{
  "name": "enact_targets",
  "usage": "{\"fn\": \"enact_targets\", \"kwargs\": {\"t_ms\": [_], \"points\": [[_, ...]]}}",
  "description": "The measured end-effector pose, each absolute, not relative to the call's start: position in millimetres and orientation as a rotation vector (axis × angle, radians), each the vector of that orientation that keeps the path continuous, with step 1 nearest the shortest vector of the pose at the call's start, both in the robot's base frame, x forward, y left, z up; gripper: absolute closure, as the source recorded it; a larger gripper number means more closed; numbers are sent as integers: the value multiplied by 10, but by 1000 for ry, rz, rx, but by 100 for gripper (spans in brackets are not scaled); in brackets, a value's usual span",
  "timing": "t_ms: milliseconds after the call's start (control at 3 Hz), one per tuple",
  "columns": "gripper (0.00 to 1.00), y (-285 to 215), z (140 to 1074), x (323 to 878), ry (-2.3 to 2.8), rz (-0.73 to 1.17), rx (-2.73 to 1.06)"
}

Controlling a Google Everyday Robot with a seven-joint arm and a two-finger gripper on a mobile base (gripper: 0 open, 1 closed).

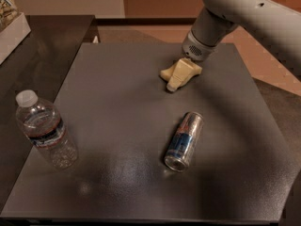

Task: Move sponge near water bottle

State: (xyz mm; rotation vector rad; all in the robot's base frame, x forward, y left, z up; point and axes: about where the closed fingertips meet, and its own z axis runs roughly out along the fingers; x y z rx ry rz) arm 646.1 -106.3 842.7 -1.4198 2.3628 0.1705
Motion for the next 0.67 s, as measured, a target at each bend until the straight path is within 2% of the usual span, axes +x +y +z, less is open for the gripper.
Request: {"fn": "enact_targets", "kwargs": {"t_ms": [667], "points": [[64,-1081,8434,6376,2370,169,-1462]]}}
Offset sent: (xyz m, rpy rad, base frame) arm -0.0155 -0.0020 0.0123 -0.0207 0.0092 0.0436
